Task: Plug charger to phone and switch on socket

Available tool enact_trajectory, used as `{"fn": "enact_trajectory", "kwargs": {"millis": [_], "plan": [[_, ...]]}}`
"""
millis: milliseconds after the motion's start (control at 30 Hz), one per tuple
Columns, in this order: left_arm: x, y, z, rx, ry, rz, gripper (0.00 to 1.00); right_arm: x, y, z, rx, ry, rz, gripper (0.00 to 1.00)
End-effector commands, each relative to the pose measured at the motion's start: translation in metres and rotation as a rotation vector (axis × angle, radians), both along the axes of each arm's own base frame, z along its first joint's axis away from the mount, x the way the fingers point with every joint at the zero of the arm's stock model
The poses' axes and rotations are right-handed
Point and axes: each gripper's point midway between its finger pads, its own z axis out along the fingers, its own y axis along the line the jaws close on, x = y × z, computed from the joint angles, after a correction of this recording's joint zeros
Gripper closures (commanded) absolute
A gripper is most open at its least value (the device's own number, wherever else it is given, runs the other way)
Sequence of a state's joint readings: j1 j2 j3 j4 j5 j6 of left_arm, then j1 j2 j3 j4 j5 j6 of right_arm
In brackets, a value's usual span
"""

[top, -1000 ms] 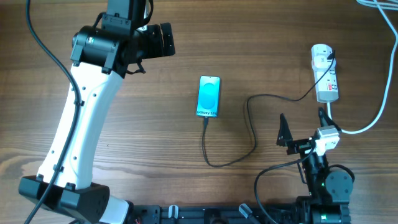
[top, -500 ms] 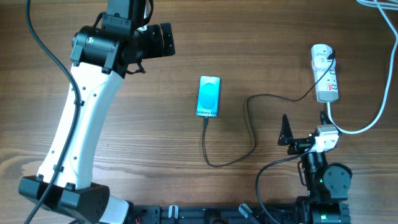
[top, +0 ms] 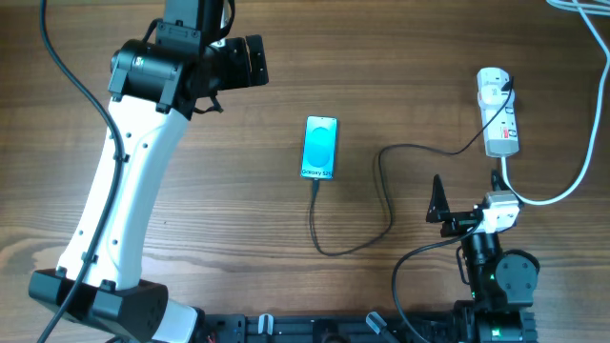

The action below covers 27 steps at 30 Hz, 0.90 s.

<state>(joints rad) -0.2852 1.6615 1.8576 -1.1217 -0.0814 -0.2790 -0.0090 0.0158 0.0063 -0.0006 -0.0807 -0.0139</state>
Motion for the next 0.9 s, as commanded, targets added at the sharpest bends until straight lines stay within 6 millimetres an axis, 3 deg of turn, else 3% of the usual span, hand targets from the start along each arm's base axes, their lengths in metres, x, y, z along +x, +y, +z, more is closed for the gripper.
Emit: {"fn": "enact_trajectory", "kwargs": {"millis": [0, 433, 533, 633, 733, 867], "plan": [[0.001, 0.001, -0.002, 0.007, 0.004, 0.004, 0.0, -0.001, -0.001, 0.002, -0.012, -0.013, -0.008, 0.0], [-0.001, 0.002, 0.002, 0.005, -0.006, 0.003, 0.0, -0.001, -0.001, 0.002, -0.012, -0.013, -0.008, 0.0], [-0.028, 0.01, -0.002, 0.015, 0.033, 0.004, 0.0, -0.001, -0.001, 0.002, -0.012, -0.013, -0.008, 0.0], [-0.053, 0.02, -0.02, 0.019, 0.045, 0.011, 0.0, -0.001, -0.001, 0.002, -0.012, -0.013, -0.008, 0.0], [-0.081, 0.029, -0.02, 0.017, 0.038, 0.014, 0.0, -0.001, -0.001, 0.002, -0.012, -0.013, -0.008, 0.0], [-0.106, 0.031, -0.046, -0.017, 0.022, -0.003, 0.0, -0.001, -0.001, 0.002, -0.012, -0.013, -0.008, 0.0]]}}
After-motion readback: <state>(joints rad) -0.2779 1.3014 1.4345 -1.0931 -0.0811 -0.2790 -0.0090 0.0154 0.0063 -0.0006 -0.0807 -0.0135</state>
